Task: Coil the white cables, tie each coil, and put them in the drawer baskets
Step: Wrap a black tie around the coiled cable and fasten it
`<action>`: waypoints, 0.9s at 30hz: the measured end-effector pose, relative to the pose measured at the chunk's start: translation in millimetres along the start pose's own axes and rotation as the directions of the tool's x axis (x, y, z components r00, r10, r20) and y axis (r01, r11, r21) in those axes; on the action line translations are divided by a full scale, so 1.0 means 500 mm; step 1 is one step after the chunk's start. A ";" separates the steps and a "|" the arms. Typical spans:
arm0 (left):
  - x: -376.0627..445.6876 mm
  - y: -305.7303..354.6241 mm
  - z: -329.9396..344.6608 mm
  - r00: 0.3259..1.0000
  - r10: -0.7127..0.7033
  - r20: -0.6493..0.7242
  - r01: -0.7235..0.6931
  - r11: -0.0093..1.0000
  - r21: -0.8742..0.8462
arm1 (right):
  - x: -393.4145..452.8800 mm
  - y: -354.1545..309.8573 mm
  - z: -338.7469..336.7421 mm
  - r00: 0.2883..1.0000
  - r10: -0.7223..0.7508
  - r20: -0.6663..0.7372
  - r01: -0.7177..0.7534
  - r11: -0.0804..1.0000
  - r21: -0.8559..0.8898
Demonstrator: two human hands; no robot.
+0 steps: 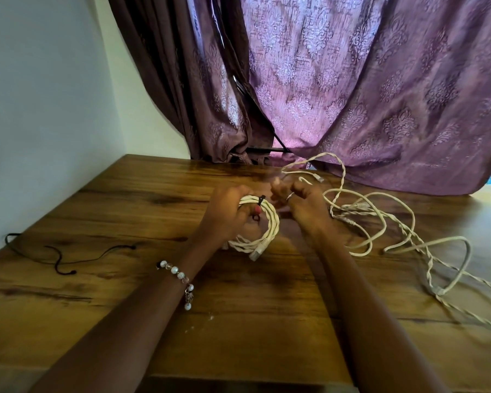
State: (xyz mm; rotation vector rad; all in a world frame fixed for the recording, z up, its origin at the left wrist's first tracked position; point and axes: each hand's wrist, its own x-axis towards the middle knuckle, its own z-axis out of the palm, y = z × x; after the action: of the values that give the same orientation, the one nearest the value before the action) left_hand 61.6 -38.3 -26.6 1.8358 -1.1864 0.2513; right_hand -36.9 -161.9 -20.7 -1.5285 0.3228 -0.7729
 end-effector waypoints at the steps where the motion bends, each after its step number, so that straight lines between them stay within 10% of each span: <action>1: 0.001 0.001 -0.003 0.998 -0.059 -0.008 0.059 0.998 -0.019 | -0.001 -0.009 -0.001 0.992 -0.114 0.047 0.116 0.992 -0.047; 7: 0.004 -0.006 -0.015 0.894 -0.440 0.083 0.439 0.824 -0.358 | 0.011 0.024 0.012 0.753 -0.448 0.481 0.657 0.485 -0.577; 15: 0.001 -0.006 -0.032 0.802 -0.550 0.232 0.588 0.661 -0.466 | -0.002 0.019 0.023 0.603 -0.489 0.630 0.769 0.147 -0.622; 23: 0.002 0.003 -0.034 0.875 -0.402 0.270 0.483 0.768 -0.421 | -0.003 0.010 0.022 0.871 -0.467 0.153 0.481 0.746 -0.460; 27: 0.003 0.006 -0.019 0.935 -0.292 0.203 0.338 0.908 -0.247 | -0.010 0.009 0.017 0.924 -0.381 0.010 0.352 0.841 -0.410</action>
State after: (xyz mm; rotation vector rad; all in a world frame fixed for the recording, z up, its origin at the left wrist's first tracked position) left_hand 62.5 -32.2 -18.3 1.7861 -0.9541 -0.2439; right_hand -33.8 -152.8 -26.0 -1.9943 0.2545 -1.1171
